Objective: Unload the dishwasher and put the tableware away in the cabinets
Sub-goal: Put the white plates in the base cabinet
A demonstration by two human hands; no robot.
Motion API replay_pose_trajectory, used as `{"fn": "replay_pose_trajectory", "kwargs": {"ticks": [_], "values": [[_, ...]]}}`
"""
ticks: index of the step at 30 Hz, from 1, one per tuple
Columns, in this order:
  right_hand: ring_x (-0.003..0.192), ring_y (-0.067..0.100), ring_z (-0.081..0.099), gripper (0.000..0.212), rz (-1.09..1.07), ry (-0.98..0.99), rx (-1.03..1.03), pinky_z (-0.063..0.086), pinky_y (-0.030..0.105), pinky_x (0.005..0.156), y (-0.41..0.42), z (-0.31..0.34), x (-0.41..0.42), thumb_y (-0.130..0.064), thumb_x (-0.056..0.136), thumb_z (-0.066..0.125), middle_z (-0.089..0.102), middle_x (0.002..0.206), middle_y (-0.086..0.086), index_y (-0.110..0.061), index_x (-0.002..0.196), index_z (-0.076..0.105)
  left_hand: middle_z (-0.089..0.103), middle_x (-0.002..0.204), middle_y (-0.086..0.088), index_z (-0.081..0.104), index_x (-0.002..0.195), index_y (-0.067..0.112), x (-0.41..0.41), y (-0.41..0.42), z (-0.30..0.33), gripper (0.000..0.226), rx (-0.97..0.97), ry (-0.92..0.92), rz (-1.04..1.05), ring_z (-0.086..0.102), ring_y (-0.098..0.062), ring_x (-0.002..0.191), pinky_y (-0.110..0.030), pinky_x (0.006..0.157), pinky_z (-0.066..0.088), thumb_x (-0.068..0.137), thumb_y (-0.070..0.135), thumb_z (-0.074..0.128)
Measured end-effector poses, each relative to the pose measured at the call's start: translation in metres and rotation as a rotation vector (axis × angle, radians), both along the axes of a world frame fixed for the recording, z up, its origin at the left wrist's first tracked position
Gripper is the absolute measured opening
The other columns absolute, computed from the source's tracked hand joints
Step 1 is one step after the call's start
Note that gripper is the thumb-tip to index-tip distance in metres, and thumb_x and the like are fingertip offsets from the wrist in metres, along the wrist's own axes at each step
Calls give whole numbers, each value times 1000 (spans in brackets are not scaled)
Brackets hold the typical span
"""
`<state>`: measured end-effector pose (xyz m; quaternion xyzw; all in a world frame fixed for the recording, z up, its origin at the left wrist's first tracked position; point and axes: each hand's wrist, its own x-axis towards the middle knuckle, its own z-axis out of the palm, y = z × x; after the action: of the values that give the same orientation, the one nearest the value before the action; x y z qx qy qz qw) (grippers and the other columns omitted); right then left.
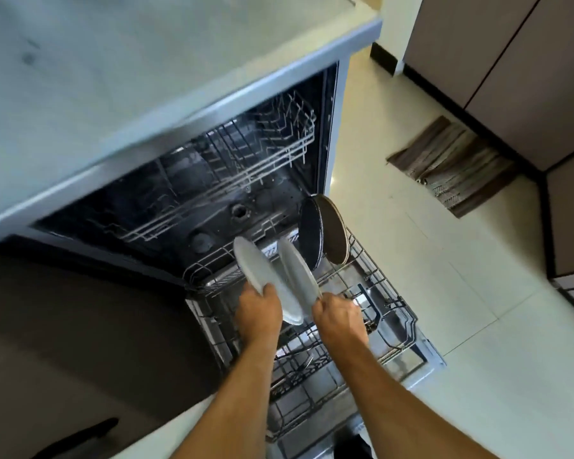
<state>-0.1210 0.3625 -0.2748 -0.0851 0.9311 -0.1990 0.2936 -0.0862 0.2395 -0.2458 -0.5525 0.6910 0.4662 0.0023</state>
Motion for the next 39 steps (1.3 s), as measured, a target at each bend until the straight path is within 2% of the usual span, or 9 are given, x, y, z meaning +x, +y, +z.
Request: {"fn": "replay_pose_trajectory", "kwargs": {"ticks": [5, 10, 16, 19, 23, 27, 30, 33, 39], "values": [[86, 26, 64, 28, 78, 175, -39, 51, 35, 73, -8, 77, 41, -26, 105, 33, 63, 93, 5, -13, 108, 57, 67, 103, -6, 59, 106, 22, 45, -11, 77, 16, 195, 240, 282, 65, -27, 89, -49, 82, 58, 90, 21, 59], [81, 20, 68, 24, 17, 347, -80, 59, 38, 69, -16, 163, 76, -39, 105, 35, 67, 111, -7, -36, 121, 53, 63, 107, -4, 57, 119, 20, 92, -27, 158, 26, 243, 465, 346, 62, -23, 95, -34, 65, 58, 94, 14, 57], [94, 30, 68, 36, 20, 516, -275, 56, 41, 80, -22, 251, 118, -39, 104, 38, 53, 141, -7, -37, 139, 47, 62, 108, -6, 56, 118, 21, 159, -43, 244, 26, 359, 739, 461, 61, -18, 89, -35, 61, 55, 95, 7, 56], [104, 32, 65, 34, 37, 560, -448, 54, 40, 84, -34, 286, 132, -31, 102, 47, 55, 140, -3, -30, 134, 57, 62, 116, -10, 57, 125, 15, 186, -54, 275, 32, 372, 827, 483, 61, -25, 100, -39, 68, 56, 94, 6, 57], [128, 24, 51, 36, 66, 497, -636, 38, 31, 109, -54, 323, 156, -15, 97, 54, 49, 146, 2, -20, 131, 62, 63, 119, -9, 57, 128, 19, 225, -70, 307, 38, 404, 956, 528, 59, -29, 110, -37, 67, 57, 92, 7, 59], [127, 17, 50, 41, -46, 429, -808, 28, 21, 113, -73, 354, 190, -4, 86, 56, 53, 137, 0, -11, 125, 67, 64, 117, -12, 57, 130, 14, 264, -83, 329, 42, 477, 1071, 560, 61, -31, 107, -34, 61, 58, 90, 6, 60], [120, 14, 56, 31, -136, 366, -969, 42, 28, 109, -87, 371, 214, -7, 87, 60, 59, 128, -2, -12, 115, 73, 65, 117, -13, 57, 130, 14, 294, -91, 338, 42, 523, 1120, 552, 63, -31, 104, -38, 71, 58, 89, 6, 60], [103, 11, 64, 23, -233, 345, -1019, 51, 29, 97, -105, 390, 233, -31, 86, 75, 68, 115, -4, -16, 102, 78, 65, 115, -12, 57, 127, 14, 322, -102, 346, 40, 536, 1163, 562, 63, -29, 102, -37, 68, 57, 88, 6, 60], [113, 20, 60, 29, -322, 324, -1102, 51, 33, 99, -131, 415, 267, -16, 82, 79, 62, 117, -1, -16, 110, 72, 65, 106, -8, 56, 127, 14, 367, -117, 360, 36, 527, 1237, 594, 64, -25, 92, -37, 70, 55, 91, 5, 57]]}}
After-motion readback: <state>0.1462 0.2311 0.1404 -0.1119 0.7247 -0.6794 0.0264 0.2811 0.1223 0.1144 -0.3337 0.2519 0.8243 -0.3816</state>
